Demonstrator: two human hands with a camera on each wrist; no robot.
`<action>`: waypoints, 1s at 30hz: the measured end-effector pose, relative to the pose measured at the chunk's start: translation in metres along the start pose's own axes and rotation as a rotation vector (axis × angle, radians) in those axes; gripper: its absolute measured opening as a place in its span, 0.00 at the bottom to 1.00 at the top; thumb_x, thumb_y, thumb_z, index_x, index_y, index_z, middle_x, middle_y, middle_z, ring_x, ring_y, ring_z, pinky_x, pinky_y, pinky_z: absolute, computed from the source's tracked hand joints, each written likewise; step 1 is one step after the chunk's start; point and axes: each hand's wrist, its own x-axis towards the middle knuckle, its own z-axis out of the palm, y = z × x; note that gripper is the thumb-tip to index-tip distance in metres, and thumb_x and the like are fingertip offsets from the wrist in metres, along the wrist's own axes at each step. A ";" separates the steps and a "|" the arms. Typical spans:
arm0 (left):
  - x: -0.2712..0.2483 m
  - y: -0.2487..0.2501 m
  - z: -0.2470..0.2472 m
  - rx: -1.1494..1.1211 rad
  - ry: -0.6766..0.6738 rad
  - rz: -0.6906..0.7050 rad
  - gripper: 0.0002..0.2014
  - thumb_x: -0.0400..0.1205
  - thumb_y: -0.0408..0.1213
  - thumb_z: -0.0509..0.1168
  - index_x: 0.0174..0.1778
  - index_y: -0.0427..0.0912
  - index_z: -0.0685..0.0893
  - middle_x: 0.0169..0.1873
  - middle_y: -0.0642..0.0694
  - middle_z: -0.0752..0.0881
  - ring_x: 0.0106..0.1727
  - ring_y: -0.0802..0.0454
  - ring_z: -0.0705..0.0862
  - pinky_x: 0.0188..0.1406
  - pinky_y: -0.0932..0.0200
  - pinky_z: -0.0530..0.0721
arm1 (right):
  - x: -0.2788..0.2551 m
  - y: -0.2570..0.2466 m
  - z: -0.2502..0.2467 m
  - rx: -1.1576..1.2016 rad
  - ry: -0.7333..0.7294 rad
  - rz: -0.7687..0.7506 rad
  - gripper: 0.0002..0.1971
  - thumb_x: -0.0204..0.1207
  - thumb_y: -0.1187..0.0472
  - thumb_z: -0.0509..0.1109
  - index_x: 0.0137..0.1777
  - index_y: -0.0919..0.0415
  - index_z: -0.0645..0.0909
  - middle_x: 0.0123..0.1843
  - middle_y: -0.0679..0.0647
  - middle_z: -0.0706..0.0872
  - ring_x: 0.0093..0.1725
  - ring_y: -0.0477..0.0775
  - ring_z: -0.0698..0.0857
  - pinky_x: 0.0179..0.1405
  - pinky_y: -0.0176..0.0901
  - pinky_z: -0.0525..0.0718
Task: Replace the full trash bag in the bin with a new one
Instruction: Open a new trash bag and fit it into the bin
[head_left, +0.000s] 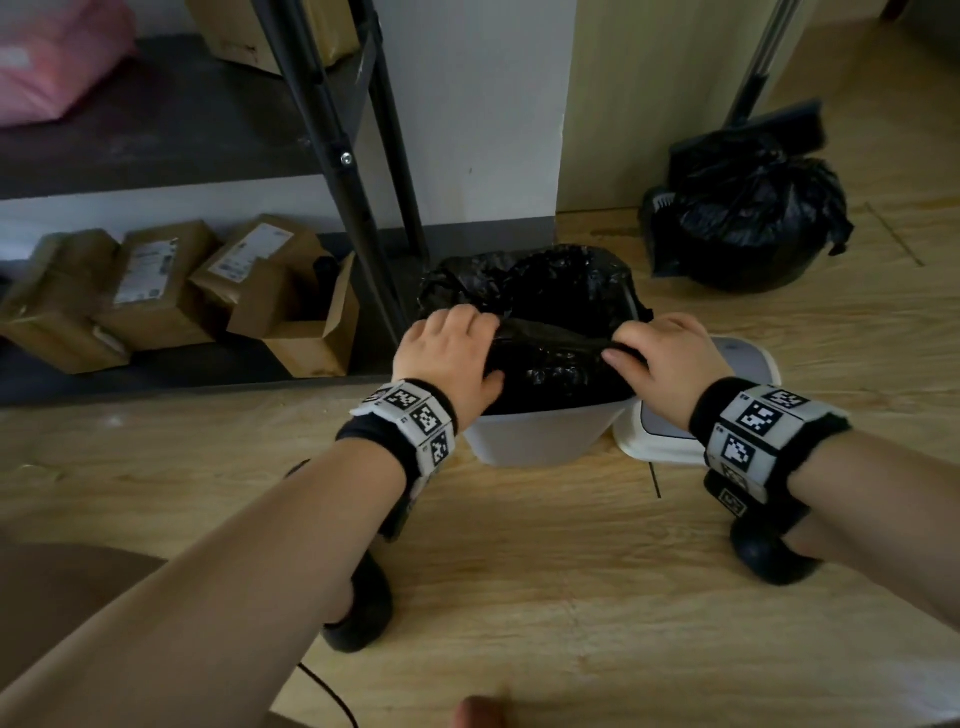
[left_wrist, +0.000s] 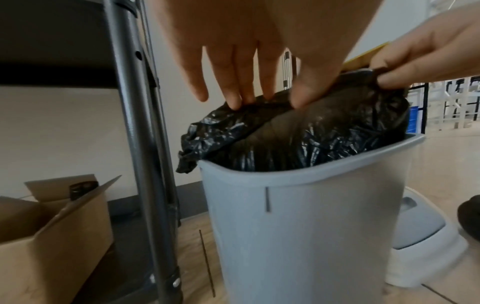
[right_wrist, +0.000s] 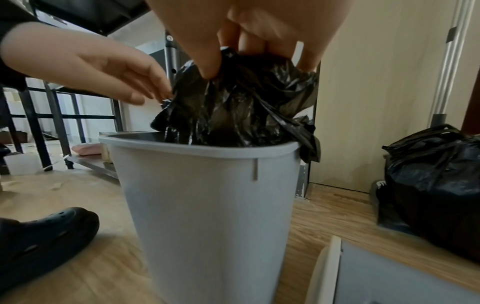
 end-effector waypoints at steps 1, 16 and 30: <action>0.002 0.005 0.002 0.015 0.009 0.021 0.33 0.77 0.52 0.63 0.77 0.49 0.63 0.74 0.48 0.68 0.77 0.45 0.66 0.77 0.47 0.64 | 0.000 -0.001 0.000 0.006 0.025 -0.012 0.14 0.81 0.51 0.58 0.46 0.60 0.80 0.32 0.58 0.86 0.42 0.62 0.84 0.67 0.50 0.68; 0.010 -0.001 -0.016 0.084 -0.035 -0.085 0.12 0.81 0.28 0.54 0.59 0.39 0.72 0.53 0.40 0.84 0.58 0.38 0.82 0.60 0.47 0.77 | -0.004 0.000 -0.006 -0.085 -0.055 -0.036 0.14 0.81 0.49 0.60 0.45 0.56 0.83 0.36 0.47 0.79 0.48 0.58 0.83 0.65 0.47 0.65; -0.003 0.012 0.012 0.122 0.039 0.035 0.34 0.74 0.55 0.68 0.73 0.46 0.67 0.72 0.45 0.66 0.76 0.43 0.64 0.78 0.46 0.64 | -0.014 -0.005 -0.005 -0.019 -0.035 -0.049 0.20 0.77 0.49 0.56 0.47 0.59 0.87 0.43 0.55 0.88 0.51 0.61 0.84 0.61 0.52 0.70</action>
